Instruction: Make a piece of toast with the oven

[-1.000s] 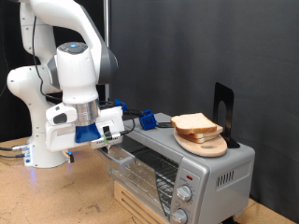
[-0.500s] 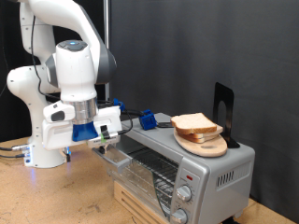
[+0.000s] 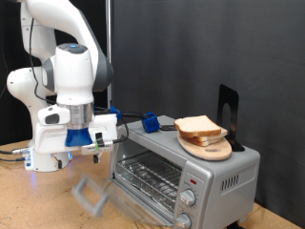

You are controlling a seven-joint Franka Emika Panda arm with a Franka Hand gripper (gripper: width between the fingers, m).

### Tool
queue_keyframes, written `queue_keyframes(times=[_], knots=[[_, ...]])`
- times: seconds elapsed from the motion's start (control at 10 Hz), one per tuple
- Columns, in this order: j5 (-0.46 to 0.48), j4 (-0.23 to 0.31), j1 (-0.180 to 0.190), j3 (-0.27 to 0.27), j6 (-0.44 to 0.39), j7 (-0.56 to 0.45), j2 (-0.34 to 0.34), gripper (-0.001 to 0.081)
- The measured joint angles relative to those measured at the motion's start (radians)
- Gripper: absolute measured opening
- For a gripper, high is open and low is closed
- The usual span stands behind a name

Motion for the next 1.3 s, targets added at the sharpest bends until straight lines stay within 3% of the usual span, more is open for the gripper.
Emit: queue_keyframes(times=[0.2,0.5,1.0,1.3], knots=[[-0.015,0.002,0.000,0.005,0.028,0.045,0.032,0.0682],[-0.007,0.004,0.001,0.008,0.025,0.029,0.044,0.0682],[0.172,0.004,0.000,-0.024,-0.036,-0.243,-0.009,0.0682],[0.193,0.006,-0.001,-0.041,-0.077,-0.299,-0.025,0.0682]])
